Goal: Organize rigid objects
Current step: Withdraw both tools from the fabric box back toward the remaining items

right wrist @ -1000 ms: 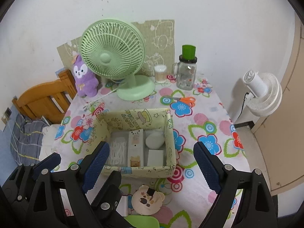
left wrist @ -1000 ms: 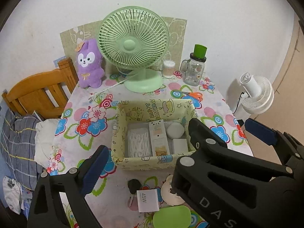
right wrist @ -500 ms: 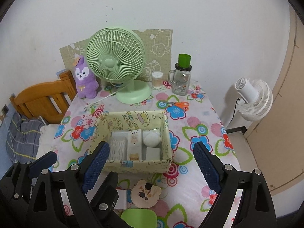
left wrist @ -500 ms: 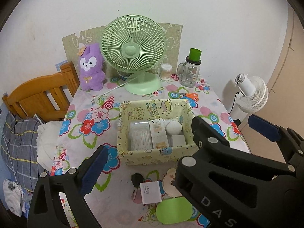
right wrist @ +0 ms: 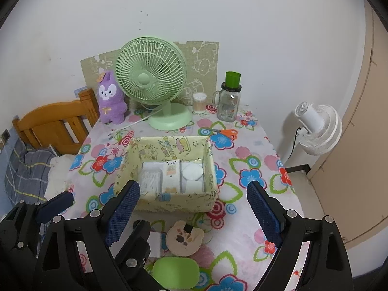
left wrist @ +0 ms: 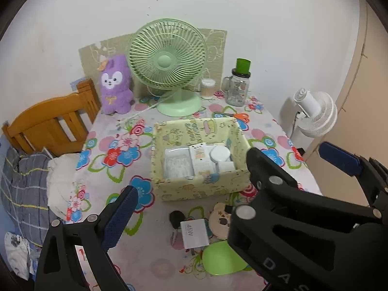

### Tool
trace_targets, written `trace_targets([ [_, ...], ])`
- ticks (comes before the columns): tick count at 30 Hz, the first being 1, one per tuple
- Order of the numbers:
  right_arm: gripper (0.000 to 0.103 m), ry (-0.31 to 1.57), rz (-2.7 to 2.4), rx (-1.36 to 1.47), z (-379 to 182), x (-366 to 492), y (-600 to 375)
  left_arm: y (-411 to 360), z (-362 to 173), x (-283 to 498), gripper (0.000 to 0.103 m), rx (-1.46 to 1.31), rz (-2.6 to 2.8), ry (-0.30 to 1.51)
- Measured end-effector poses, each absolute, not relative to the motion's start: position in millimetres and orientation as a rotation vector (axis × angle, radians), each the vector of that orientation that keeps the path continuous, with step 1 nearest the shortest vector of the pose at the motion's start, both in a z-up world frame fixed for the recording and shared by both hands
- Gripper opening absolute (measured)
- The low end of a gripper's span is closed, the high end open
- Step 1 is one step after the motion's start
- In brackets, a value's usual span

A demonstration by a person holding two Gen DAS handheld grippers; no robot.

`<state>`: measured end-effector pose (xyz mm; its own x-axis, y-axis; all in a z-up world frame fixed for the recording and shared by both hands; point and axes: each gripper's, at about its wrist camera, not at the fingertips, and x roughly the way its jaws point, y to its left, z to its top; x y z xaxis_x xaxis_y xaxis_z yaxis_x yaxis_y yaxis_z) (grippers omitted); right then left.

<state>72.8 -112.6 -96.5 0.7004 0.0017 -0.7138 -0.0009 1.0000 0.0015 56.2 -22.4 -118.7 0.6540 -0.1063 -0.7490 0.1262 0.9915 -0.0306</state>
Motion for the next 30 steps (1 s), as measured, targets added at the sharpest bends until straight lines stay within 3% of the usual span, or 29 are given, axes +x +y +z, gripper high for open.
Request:
trace_targets([
  [30, 0.092, 0.872, 0.024, -0.017, -172, 47, -110, -25, -188, 33, 0.098, 0.068, -0.164, 0.897],
])
